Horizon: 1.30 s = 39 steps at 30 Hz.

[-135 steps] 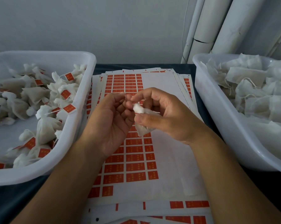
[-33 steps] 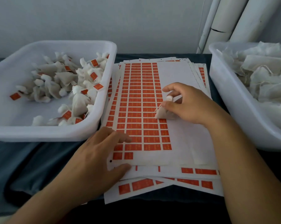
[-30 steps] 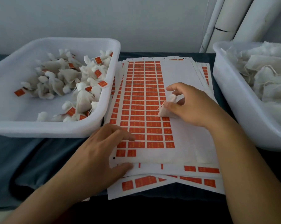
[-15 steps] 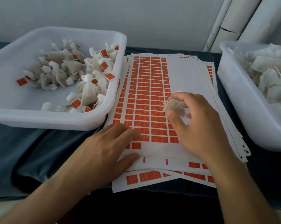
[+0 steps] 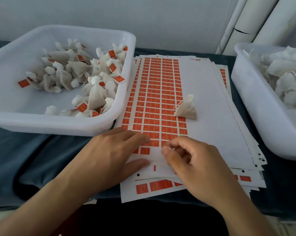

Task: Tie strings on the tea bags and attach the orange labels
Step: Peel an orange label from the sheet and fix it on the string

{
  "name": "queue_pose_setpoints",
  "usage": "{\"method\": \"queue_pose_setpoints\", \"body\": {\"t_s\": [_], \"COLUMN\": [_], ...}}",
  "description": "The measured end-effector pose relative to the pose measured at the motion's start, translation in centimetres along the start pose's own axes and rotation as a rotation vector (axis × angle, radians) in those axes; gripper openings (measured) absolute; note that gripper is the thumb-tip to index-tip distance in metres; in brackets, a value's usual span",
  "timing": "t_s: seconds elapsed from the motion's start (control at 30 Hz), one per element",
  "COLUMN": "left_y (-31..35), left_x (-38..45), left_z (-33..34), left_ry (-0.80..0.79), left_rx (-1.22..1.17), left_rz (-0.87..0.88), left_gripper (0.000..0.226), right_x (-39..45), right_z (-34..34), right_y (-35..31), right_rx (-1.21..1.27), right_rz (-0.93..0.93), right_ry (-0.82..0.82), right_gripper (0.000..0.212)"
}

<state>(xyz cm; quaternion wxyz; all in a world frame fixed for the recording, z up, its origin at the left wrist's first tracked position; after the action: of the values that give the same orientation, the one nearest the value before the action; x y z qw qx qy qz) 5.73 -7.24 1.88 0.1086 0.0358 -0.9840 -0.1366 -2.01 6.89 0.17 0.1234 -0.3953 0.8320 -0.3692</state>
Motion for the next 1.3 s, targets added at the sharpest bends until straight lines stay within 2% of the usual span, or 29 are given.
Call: {"method": "queue_pose_setpoints", "body": {"t_s": [0.27,0.47,0.63,0.73,1.03,1.1,1.17,1.2,1.3], "left_y": [0.2,-0.8,-2.0,-1.9,-1.7,-1.5,-1.3,-1.3,-1.2], "left_x": [0.0,-0.3,-0.4,-0.2,-0.5,-0.3,-0.3,-0.4,-0.5], "left_z": [0.1,0.4,0.3,0.2,-0.6,-1.2,-1.7,-1.9,-2.4], "left_ry": [0.003,-0.011,-0.008,-0.014,0.055,0.116,0.179,0.207,0.291], "left_rx": [0.002,-0.082,-0.175,-0.155,-0.336,-0.287,-0.258,-0.253,-0.259], "left_rz": [0.049,0.013,-0.144,-0.162,-0.152,-0.135,-0.109,-0.108,-0.136], "left_gripper": [0.039,0.046,0.056,0.055,0.041,0.035,0.025,0.022,0.017], "right_x": [0.1,-0.1,0.1,0.3,-0.3,-0.7,-1.2,-1.4,-2.2], "right_z": [0.1,-0.6,1.0,1.1,0.8,0.1,-0.2,0.3,3.7], "right_y": [0.9,0.7,1.1,1.2,0.8,0.0,-0.3,-0.2,-0.8], "right_rx": [-0.054,-0.093,-0.236,-0.237,-0.220,-0.161,0.006,0.153,0.687], "right_rz": [0.037,0.030,0.023,0.024,0.020,0.009,0.024,0.057,0.231], "right_ry": [-0.014,0.039,-0.151,-0.161,-0.107,-0.014,0.069,0.056,-0.150], "right_gripper": [0.030,0.047,0.070,0.071,0.067,0.055,0.044,0.045,0.046]}}
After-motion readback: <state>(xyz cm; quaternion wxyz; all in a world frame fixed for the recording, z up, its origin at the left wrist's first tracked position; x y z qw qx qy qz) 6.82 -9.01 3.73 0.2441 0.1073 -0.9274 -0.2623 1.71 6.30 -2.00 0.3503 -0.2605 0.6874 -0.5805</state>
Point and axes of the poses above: each hand's wrist, its own x-axis towards the middle knuckle, its own z-axis out of the palm, y = z × x, the point moved 9 cm from there along x, towards the middle knuckle, and after that the axes turned 12 degrees about -z, right-handed, at the moved point
